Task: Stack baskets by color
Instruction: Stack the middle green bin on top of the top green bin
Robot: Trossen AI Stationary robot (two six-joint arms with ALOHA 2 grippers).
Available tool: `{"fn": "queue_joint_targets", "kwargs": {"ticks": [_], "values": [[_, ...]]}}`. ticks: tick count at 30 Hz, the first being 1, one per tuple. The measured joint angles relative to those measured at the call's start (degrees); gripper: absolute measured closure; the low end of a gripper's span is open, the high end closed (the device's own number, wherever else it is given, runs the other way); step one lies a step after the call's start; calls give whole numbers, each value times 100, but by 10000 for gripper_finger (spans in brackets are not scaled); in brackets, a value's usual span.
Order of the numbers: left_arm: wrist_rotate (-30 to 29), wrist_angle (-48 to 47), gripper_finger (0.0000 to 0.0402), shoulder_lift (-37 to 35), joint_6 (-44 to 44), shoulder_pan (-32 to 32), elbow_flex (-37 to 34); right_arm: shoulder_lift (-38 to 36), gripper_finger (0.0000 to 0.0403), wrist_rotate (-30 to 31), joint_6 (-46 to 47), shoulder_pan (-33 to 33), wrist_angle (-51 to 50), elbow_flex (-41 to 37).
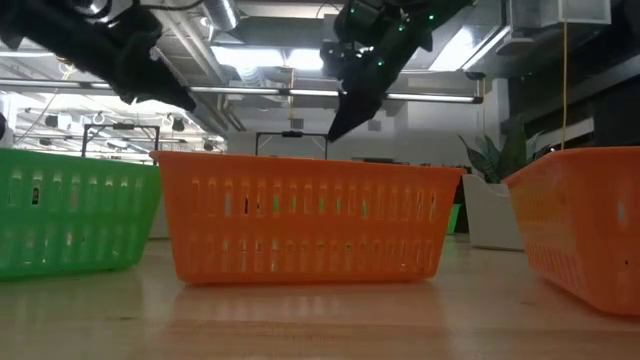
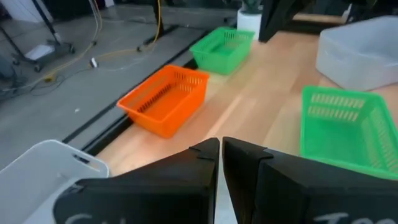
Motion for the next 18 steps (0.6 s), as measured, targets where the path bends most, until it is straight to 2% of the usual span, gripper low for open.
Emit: {"fn": "queue_joint_targets", "kwargs": {"ticks": [5,11,15,18], "values": [[116,28,388,-405,-359,-2,-557,39,396,-1,-17,41,79,-22],[119,301,388,-595,-396,0,-971,45,396,-10,-27,136,184,-28],[878,444,388,-591,399,-1,-1206,45,396,-7,36,149,186,-31],[1376,1021,388,-591,750,-4,-1445,45,396,-7,36,149,185,-31]]}}
